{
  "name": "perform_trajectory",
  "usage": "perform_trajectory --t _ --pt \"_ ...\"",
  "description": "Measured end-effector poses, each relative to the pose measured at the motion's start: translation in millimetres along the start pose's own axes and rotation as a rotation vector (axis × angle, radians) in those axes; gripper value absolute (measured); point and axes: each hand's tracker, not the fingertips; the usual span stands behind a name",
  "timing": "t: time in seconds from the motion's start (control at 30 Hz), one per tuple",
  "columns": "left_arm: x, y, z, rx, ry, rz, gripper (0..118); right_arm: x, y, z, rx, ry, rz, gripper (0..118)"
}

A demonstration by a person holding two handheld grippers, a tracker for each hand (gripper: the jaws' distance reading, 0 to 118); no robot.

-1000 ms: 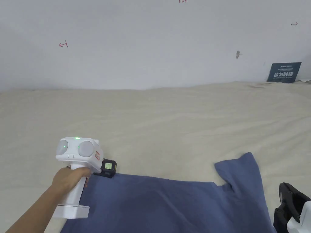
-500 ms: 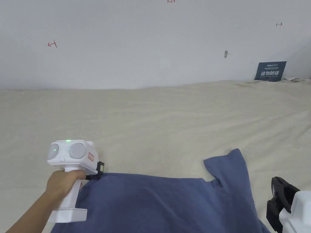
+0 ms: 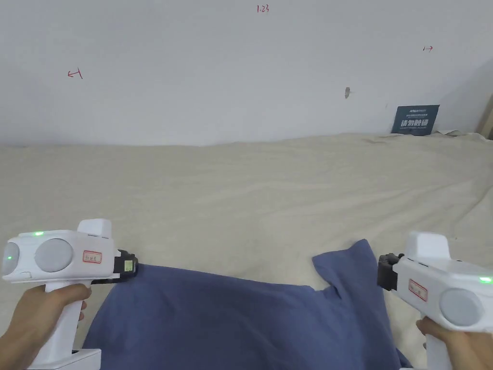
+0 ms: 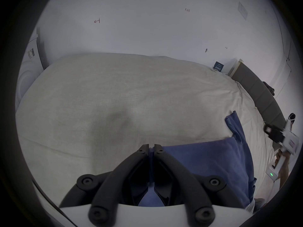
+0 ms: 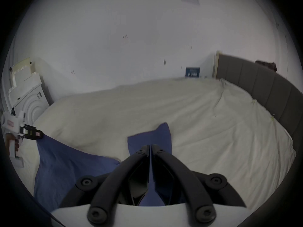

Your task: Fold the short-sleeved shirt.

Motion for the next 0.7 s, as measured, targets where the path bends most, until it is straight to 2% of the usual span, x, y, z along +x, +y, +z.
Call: perform_trajectory --t 0.03,0.07,0.1,0.13,0.17,0.2,0.27,0.37,0.47,0.5,0.53,0.57,0.6,0.67,0.7 --pt "0 -1 3 0.000 -0.005 -0.006 2 6 0 -19 -0.041 -0.007 0.008 18" --pt "1 -2 6 0.001 -0.004 -0.009 2 9 1 -32 -0.082 -0.007 0.005 35" --pt "3 -1 7 0.003 -0.004 -0.014 2 11 1 -45 -0.130 -0.005 0.011 61" --pt "4 -2 9 0.003 -0.004 -0.018 2 14 0 -55 -0.166 0.000 -0.013 81" --pt "4 -3 10 0.003 -0.004 -0.019 2 14 -3 -66 -0.201 -0.006 -0.019 95" --pt "4 -3 11 0.005 -0.005 -0.020 2 16 -5 -74 -0.228 -0.027 -0.030 102" --pt "5 -3 12 0.006 -0.008 -0.022 2 20 -8 -85 -0.243 -0.038 -0.035 103" --pt "4 -4 12 0.003 -0.007 -0.028 2 29 -16 -100 -0.315 -0.083 -0.098 103" --pt "5 -6 13 -0.001 -0.004 -0.030 2 29 -22 -98 -0.334 -0.089 -0.131 101" --pt "3 -5 11 -0.002 -0.003 -0.030 2 29 -22 -101 -0.347 -0.091 -0.136 96" --pt "3 -6 11 -0.002 -0.002 -0.029 2 30 -23 -102 -0.355 -0.091 -0.137 83" --pt "4 -7 12 -0.002 -0.002 -0.029 2 30 -26 -102 -0.351 -0.092 -0.140 64" --pt "4 -8 12 -0.004 -0.002 -0.030 2 30 -26 -101 -0.349 -0.083 -0.140 40" --pt "4 -9 9 -0.009 0.000 -0.037 2 22 -26 -97 -0.345 -0.018 -0.139 17" --pt "4 -10 9 -0.011 0.001 -0.038 2 14 -26 -91 -0.338 -0.025 -0.135 6"
